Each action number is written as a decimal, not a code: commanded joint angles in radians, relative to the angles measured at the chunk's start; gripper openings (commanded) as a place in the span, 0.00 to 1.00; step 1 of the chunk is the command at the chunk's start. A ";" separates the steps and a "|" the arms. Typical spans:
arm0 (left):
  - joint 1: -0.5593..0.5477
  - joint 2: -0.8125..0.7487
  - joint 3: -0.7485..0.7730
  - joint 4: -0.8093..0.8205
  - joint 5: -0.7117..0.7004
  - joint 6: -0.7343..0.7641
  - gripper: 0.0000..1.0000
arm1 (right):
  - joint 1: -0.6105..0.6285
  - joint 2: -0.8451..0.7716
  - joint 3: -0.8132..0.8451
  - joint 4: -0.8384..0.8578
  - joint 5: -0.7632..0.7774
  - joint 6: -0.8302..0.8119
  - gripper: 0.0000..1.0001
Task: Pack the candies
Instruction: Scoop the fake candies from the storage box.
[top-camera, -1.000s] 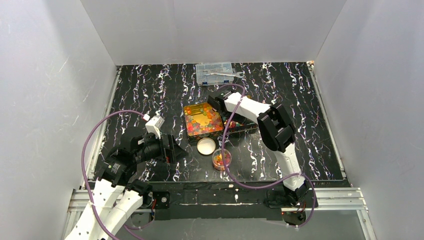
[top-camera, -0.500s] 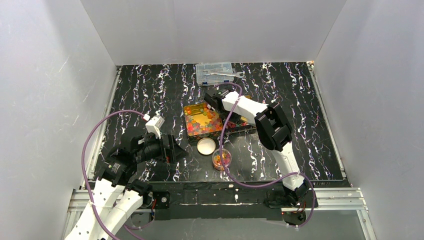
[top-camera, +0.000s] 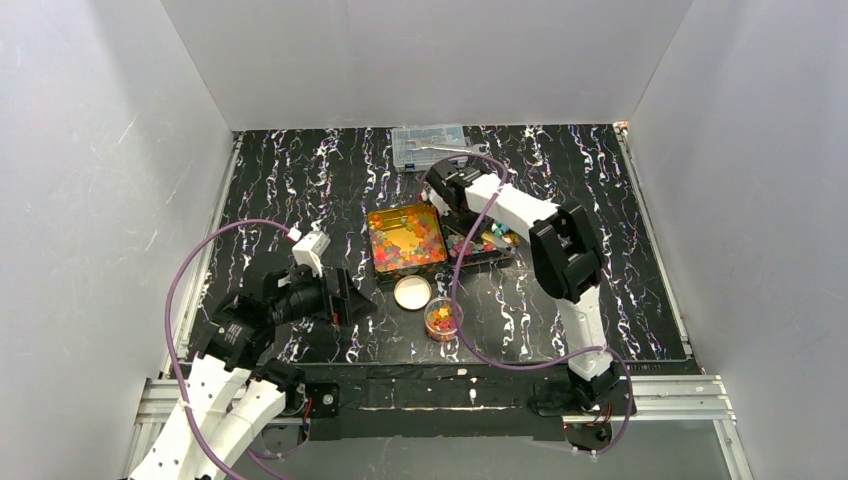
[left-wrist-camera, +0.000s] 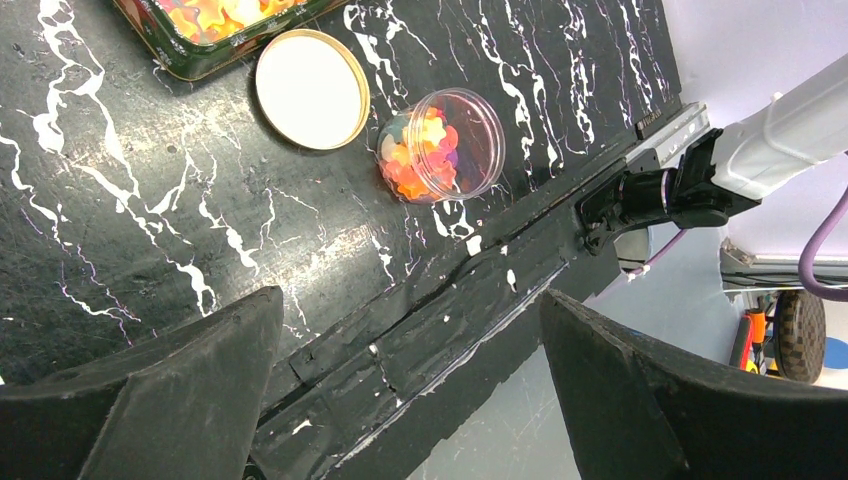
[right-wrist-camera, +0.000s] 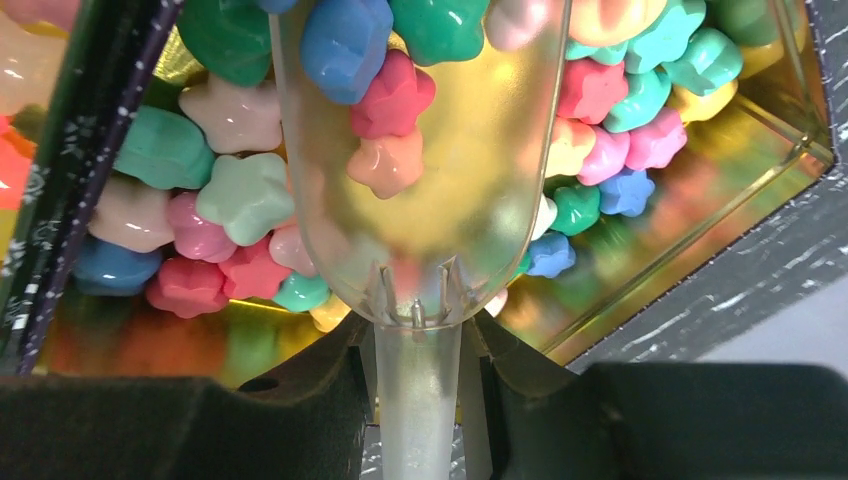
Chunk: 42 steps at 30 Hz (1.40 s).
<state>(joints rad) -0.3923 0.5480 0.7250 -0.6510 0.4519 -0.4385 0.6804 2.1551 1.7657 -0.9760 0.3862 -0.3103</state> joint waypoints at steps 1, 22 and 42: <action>-0.004 0.006 -0.014 0.007 0.001 0.009 0.99 | -0.022 -0.056 -0.070 0.109 -0.208 0.037 0.01; -0.004 0.004 -0.013 0.007 0.000 0.009 0.99 | -0.084 -0.269 -0.356 0.308 -0.249 0.079 0.01; -0.005 0.009 -0.016 0.006 -0.005 0.007 0.99 | -0.104 -0.504 -0.532 0.431 -0.271 0.112 0.01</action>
<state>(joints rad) -0.3923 0.5529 0.7147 -0.6502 0.4515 -0.4385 0.5819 1.7359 1.2449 -0.5663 0.1318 -0.2119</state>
